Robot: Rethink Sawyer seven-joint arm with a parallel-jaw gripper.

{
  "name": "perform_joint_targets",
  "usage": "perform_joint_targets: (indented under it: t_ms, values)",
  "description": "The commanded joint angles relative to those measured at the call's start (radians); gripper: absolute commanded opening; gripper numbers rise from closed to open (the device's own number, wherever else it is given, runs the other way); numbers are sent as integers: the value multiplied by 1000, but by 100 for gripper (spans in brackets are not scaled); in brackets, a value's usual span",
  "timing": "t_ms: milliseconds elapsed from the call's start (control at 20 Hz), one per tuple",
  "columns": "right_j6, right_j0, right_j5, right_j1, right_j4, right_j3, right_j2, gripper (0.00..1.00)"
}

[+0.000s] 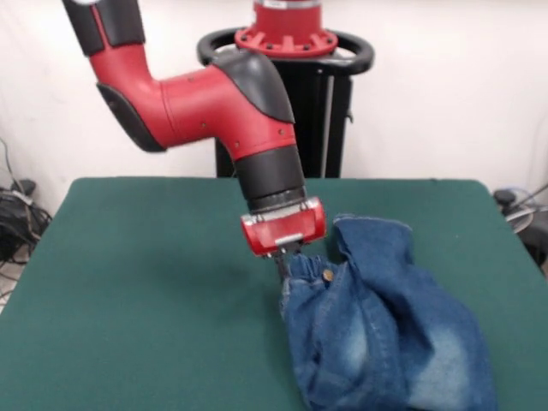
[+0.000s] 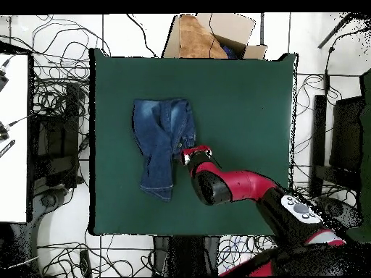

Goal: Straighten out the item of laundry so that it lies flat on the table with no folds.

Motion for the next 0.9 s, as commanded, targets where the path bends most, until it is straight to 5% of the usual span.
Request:
perform_joint_targets:
  t_ms: [50, 500, 900]
  values:
    - [100, 35, 360, -186, 141, 38, -110, 0]
    - [52, 5, 554, -313, 147, 84, -89, 0]
    - [-73, -86, 765, -515, 204, 155, -24, 0]
